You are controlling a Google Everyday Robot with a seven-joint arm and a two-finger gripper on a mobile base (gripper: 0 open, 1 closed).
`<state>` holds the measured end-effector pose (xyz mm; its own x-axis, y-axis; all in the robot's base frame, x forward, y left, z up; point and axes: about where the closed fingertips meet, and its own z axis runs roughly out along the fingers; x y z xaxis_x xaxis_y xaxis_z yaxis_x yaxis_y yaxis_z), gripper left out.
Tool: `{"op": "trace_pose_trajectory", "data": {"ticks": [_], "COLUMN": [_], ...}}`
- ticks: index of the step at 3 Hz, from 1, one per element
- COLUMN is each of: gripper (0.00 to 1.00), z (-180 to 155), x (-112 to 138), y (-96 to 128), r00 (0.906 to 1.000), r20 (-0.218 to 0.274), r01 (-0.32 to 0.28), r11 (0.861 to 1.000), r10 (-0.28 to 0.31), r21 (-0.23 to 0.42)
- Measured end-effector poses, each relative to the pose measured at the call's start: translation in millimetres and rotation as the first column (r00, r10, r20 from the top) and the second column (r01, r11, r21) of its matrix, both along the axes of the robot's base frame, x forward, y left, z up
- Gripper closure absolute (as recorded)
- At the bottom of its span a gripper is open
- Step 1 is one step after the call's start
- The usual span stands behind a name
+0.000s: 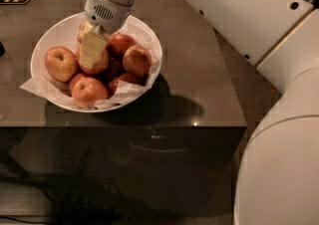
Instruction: Pick apple from white bowl
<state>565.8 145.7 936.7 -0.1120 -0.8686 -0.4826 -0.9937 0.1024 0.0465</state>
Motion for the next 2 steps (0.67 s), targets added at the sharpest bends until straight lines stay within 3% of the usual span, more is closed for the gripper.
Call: {"op": "trace_pose_trajectory", "data": {"ticks": [1, 2], "gripper": [0.56, 0.6], "z": [0.4, 0.2], "x": [0.0, -0.7], "y": [0.0, 0.1], "r00": [1.0, 0.9999], "r20": [0.0, 0.009], "r01": [0.0, -0.006], "r11": [1.0, 1.0], "r10": [0.0, 0.006], "r21": [-0.001, -0.016]}}
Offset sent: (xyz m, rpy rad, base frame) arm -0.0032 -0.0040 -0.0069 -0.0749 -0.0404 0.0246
